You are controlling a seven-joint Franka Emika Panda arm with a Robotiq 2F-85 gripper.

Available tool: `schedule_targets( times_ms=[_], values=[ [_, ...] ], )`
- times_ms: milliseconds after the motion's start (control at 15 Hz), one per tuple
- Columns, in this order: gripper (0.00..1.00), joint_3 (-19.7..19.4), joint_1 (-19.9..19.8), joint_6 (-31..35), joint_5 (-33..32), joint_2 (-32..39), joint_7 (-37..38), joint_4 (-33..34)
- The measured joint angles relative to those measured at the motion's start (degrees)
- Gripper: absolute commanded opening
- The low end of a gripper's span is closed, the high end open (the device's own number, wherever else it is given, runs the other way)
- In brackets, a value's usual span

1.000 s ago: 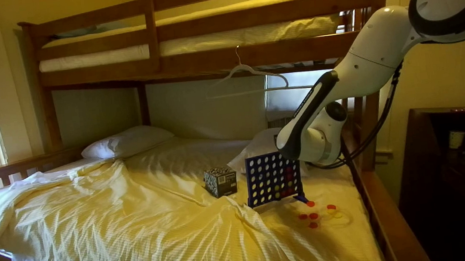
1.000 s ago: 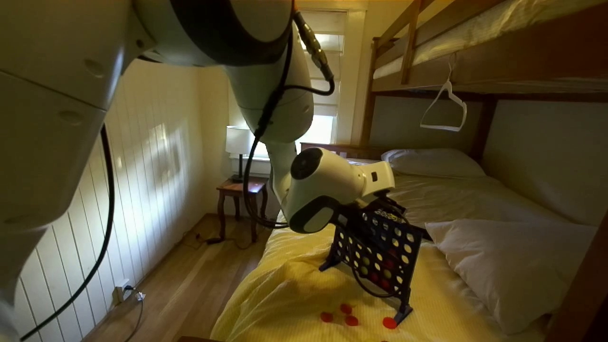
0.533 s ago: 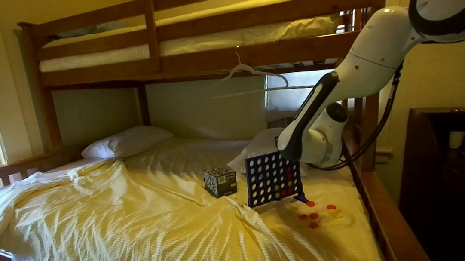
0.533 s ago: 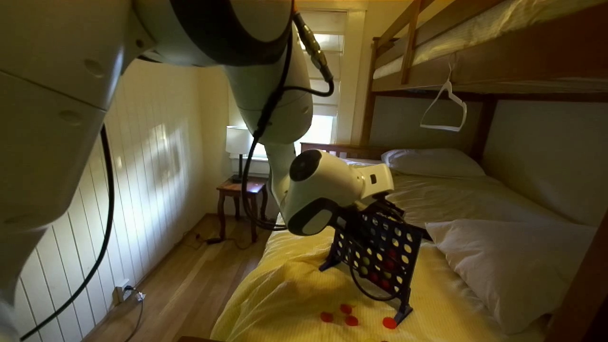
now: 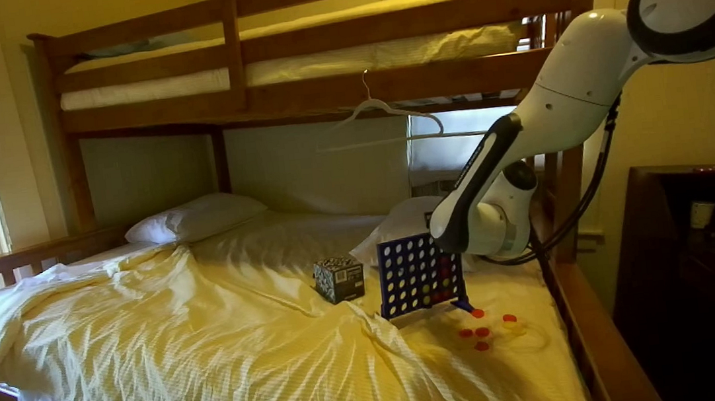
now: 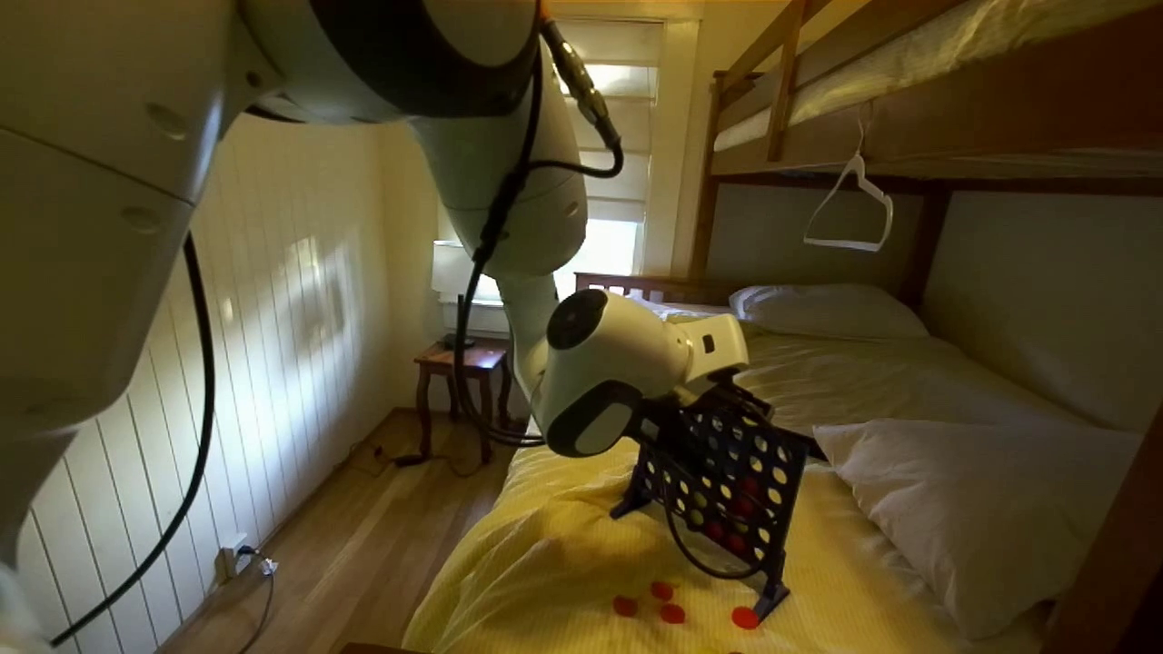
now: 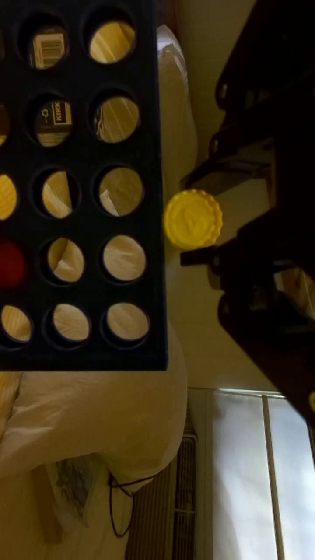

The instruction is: Put one yellow chip in the blue gameboard.

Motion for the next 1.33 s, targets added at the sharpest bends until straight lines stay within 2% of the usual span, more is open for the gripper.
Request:
schedule_targets(
  times_ms=[133,667,1333],
  values=[
    [0.10,-1.67,1.66,0.00,-0.17,-0.05,0.36,-0.21],
    [0.10,-3.47,4.08,0.00,-0.58,-0.06,1.02,-0.24],
    [0.10,-4.11,4.80,0.00,-1.46,0.11,1.03,-0.20]
  ],
)
